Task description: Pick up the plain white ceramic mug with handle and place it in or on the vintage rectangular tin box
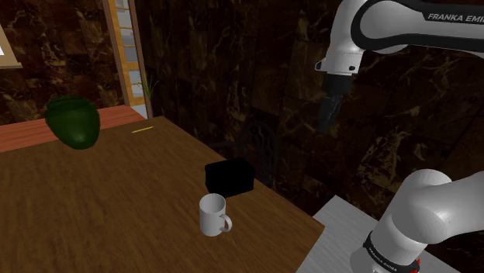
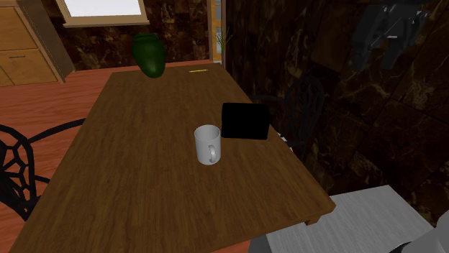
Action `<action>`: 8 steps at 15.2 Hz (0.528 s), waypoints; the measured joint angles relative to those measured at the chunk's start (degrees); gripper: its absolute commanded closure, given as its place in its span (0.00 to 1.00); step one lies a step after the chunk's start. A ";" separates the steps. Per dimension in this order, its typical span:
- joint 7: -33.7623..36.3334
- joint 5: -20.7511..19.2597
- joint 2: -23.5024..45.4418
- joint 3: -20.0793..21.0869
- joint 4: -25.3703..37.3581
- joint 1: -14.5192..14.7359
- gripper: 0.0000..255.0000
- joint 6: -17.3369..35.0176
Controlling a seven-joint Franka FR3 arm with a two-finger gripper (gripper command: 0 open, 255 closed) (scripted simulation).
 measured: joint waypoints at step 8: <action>5.58 3.60 5.08 6.89 -2.25 1.94 0.00 8.65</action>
